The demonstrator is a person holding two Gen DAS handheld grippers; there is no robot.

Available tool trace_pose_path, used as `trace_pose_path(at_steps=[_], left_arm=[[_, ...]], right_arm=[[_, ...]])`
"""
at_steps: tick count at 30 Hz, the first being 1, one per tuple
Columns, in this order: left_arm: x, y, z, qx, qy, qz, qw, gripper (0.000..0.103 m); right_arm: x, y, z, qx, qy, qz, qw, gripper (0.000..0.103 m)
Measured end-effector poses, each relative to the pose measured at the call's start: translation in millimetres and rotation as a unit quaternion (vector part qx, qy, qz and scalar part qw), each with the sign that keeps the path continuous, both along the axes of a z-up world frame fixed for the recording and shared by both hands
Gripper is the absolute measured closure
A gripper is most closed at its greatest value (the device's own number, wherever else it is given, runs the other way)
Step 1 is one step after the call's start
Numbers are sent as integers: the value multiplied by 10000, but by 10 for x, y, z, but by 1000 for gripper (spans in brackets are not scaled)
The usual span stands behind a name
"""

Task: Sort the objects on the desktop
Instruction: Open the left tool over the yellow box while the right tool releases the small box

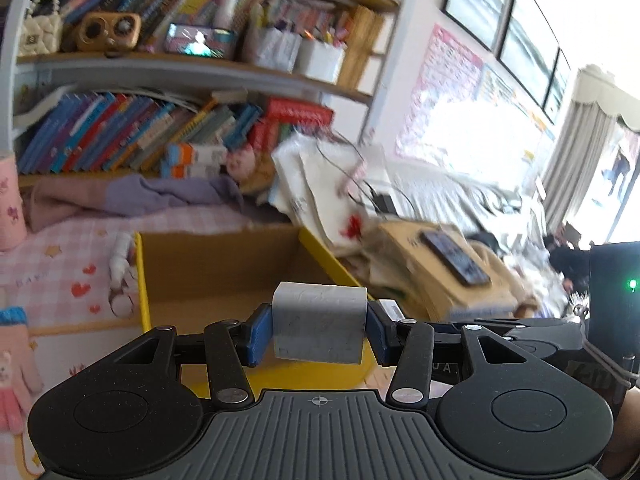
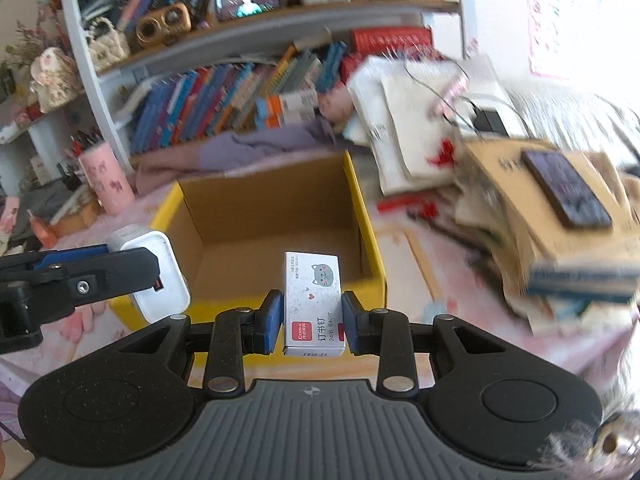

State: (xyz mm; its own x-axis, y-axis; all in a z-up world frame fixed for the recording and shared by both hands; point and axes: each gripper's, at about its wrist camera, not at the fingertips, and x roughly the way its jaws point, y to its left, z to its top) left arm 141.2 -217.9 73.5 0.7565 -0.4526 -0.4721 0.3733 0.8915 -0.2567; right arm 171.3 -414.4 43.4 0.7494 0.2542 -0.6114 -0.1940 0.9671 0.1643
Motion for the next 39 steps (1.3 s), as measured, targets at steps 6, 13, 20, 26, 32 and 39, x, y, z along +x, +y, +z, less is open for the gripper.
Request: trace_pose_path(at_steps=[6,13,20,26,32,39], left_arm=[[268,62,42,156,-243,400,9988,55],[606,97,-45,605,-222,659,9957,55],[996,30,-259,887,207,576,9942,55],[1249,-45,-486,1266,512,509,9893,55],[1352,-93,-661,1620,692,359,9837,55],[1370,-103,-816,1819,951,285,9783,55]], right_arm=[[385,52,62,-131,-60,401,9991,74],[702,242,21,-280,22,874,9958,74],[1119,481,-202,-829,160,1323,9876,74],[1502,608,-456,-1280,592,1611,9768,74],[1707,697,-632,-1652,909,1840,9647,74],[1754,797,-731,-1982,1114,2078,9514,74]])
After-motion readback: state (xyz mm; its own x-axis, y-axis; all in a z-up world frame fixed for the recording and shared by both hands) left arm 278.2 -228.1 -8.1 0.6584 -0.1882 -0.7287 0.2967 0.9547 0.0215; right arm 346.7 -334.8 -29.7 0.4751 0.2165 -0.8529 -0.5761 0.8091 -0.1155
